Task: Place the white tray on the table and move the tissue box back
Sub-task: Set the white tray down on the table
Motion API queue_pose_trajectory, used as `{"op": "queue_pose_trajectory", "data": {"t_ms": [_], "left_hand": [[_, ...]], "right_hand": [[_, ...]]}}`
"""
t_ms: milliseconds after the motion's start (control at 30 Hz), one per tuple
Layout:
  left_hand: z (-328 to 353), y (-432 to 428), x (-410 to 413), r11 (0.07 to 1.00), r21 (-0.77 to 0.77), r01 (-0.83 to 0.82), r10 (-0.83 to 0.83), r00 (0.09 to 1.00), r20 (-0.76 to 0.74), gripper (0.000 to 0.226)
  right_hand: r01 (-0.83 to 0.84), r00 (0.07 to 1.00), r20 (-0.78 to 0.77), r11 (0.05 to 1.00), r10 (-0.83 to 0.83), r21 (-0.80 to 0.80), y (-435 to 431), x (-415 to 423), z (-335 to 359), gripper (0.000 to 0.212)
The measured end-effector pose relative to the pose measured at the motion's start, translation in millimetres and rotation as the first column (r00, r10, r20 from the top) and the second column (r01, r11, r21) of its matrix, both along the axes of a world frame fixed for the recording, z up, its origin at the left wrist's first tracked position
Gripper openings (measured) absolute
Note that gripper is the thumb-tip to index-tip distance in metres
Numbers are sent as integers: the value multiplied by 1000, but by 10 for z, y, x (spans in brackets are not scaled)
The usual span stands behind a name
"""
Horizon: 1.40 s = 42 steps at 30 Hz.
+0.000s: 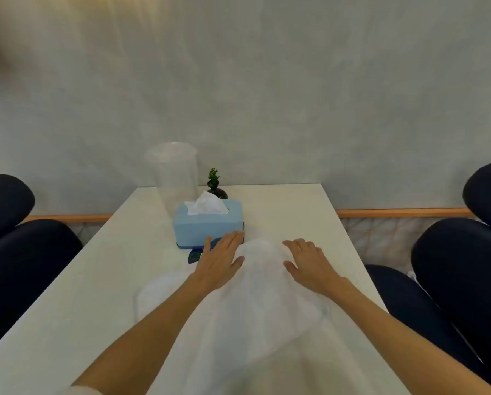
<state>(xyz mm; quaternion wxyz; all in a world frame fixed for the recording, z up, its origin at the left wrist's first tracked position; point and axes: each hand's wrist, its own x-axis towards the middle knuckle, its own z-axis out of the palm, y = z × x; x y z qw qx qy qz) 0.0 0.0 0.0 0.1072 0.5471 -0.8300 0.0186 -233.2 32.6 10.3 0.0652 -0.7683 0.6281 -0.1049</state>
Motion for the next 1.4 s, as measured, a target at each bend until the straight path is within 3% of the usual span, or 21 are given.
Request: {"op": "queue_pose_trajectory", "data": {"t_ms": [167,333,467,633,800,1133,1267,1400], "left_hand": [[-168,-60,187,976,154,-151,140,987,85,56],[-247,-130,407,939,222,-263,235,961,145,54],[-331,-170,512,922,237,-306,292,952,94,41],[-330,-145,479,928,214,-306,306,951,35,36],[-342,-98,387,924,183,-337,334,941,50,30],[-331,99,224,900,139,-413,393,908,147,37],[-355,224,163,890,160,-426,405,902,150,44],[-345,355,74,880,170,-443,433,897,93,39]], "right_hand": [[150,988,-55,982,-144,115,52,18,-189,39],[221,973,26,961,-228,165,32,-17,-343,16],[216,970,77,961,-232,171,-55,-25,-354,33],[231,959,130,960,-252,155,-230,-123,-324,11],[285,942,143,949,-303,136,-333,-262,-304,22],[404,912,-76,915,-403,10,42,-548,-429,34],[486,869,49,868,-492,96,153,-594,-427,37],[513,824,182,843,-536,158,236,-566,-390,25]]}}
